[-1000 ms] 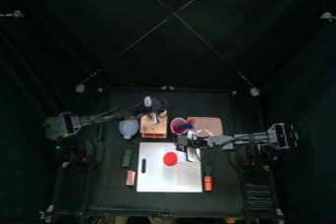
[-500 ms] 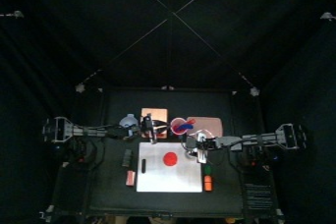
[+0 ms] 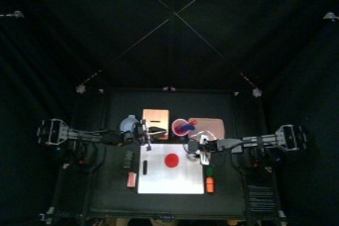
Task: Get the cutter from the drawer then cut the dough then place the extra dough in the bowl
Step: Cut the dough
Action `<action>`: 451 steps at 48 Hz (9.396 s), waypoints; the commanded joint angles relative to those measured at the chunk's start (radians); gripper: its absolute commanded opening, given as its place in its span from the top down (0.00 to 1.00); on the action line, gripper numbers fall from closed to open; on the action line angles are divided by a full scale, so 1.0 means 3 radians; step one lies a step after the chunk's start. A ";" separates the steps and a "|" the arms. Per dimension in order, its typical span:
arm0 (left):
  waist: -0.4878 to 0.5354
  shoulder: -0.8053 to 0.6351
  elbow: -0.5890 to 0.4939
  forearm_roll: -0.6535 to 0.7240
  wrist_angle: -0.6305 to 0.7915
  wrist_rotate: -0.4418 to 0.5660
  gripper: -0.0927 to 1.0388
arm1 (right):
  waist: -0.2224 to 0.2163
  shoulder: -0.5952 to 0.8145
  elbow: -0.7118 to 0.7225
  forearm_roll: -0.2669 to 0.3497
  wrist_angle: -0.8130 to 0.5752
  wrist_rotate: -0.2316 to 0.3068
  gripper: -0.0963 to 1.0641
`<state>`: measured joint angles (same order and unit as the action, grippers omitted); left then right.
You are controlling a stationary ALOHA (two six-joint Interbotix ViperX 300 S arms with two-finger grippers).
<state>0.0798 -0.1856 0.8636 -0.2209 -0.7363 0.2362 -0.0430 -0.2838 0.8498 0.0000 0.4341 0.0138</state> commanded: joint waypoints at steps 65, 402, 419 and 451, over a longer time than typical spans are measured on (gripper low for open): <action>-0.0082 -0.0020 0.0481 -0.0143 -0.0046 0.0005 0.42 | 0.0189 0.0987 -0.1232 0.0343 -0.0072 0.0000 0.60; -0.0859 0.1529 -0.0128 -0.0276 -0.0036 -0.0143 0.39 | 0.0389 0.1360 0.0368 0.0010 -0.3896 -0.0046 0.48; -0.0859 0.1580 -0.0123 -0.0261 0.0056 -0.0153 0.39 | 0.0383 0.1478 0.0378 0.0020 -0.3590 -0.0031 0.55; -0.0859 0.1764 -0.0128 -0.0348 0.0205 -0.0174 0.39 | 0.0353 0.1810 0.0383 0.0138 -0.3308 -0.0020 0.56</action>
<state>-0.1749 0.3375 0.8161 -0.3160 -0.7056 0.1887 0.0644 0.1948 0.9587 0.0353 -0.6151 0.0015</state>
